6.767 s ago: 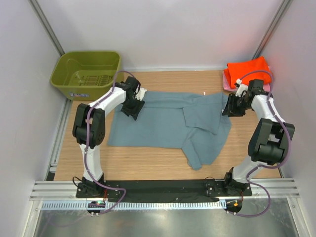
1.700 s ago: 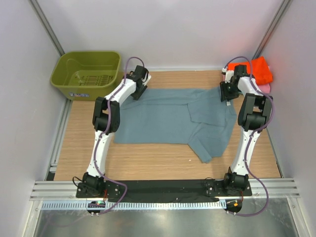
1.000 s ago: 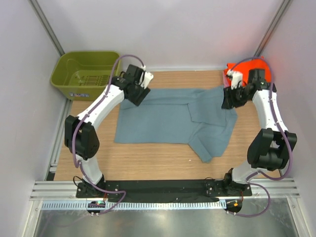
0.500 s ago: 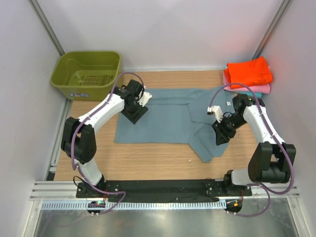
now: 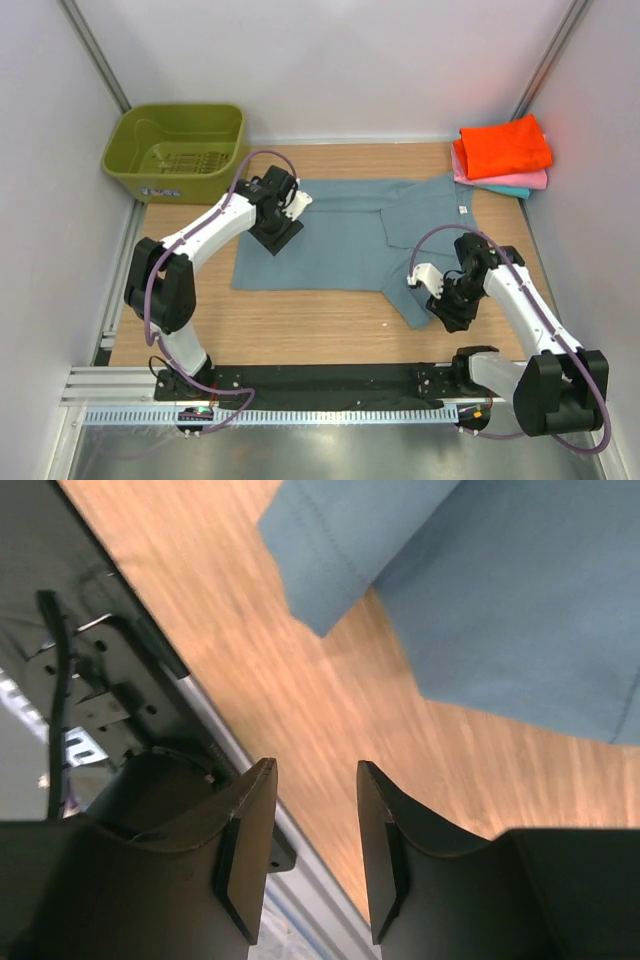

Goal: Fold and stack the t-shirts
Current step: Fold the tshirt

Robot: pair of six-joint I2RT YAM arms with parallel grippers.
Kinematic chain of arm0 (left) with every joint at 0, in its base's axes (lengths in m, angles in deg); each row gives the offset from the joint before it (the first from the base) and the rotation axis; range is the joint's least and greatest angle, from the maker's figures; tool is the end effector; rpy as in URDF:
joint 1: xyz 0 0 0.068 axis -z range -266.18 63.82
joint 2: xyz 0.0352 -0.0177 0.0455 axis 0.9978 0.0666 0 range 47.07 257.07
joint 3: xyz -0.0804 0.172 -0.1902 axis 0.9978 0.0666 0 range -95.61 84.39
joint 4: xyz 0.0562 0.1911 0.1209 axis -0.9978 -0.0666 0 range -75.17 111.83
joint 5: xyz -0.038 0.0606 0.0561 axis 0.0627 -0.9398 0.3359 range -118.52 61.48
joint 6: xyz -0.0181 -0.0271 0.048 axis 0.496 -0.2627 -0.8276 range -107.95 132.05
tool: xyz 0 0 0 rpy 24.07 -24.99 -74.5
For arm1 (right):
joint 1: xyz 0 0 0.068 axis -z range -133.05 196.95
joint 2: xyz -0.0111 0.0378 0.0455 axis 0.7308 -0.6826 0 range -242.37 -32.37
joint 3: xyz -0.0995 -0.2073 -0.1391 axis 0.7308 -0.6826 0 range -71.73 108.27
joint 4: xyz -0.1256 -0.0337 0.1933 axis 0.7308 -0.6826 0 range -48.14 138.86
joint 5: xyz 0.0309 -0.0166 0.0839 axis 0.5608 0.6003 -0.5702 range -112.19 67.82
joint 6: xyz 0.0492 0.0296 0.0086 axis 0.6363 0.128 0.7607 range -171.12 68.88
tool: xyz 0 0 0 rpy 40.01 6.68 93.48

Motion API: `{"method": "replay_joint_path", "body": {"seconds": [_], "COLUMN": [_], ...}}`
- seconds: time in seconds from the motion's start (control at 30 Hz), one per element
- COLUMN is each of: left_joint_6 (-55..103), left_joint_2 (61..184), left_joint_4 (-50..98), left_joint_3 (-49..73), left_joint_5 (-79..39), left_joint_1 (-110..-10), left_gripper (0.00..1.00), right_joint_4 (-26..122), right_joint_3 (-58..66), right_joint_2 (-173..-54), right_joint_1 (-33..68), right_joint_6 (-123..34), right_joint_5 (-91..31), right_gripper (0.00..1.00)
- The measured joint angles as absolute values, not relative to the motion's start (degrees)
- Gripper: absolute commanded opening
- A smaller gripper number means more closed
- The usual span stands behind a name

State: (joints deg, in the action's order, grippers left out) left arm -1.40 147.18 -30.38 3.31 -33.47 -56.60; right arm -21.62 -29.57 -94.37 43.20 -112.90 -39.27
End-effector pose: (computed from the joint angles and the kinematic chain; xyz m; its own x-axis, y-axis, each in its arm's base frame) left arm 0.2845 -0.1573 0.2468 -0.6920 0.6594 -0.2937 0.6465 0.7472 0.1543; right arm 0.1184 0.0200 0.2127 -0.4182 -0.8715 -0.2562 -0.9080 0.3934 0.1438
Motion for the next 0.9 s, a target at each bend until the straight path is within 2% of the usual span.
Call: {"method": "replay_joint_path", "body": {"seconds": [0.33,0.7,0.87,0.9], "left_joint_6": [-1.38,-1.35,-1.40,-1.40], "left_joint_2": [147.18,147.18,147.18,147.18], "left_joint_4": [-30.31,-30.31,-30.31,-30.31], "left_joint_3": [3.29,3.31,3.31,3.31], "left_joint_5": [-34.02,-34.91,-35.26,-35.41], "left_joint_1": [-56.07,-56.03,-56.03,-56.03], "left_gripper": [0.63,0.63,0.63,0.63], "right_joint_4": [-11.15,-6.32,-3.04,-2.49], "right_joint_3": [-32.66,-35.26,-37.27,-37.66], "right_joint_2": [-94.89,-97.71,-100.38,-100.56], "right_joint_1": [43.18,42.06,41.56,41.45], "right_joint_6": [-111.81,-112.31,-112.55,-112.55], "right_joint_5": [-37.91,-36.93,-35.77,-35.55], "right_gripper": [0.40,0.38,0.33,0.29]}}
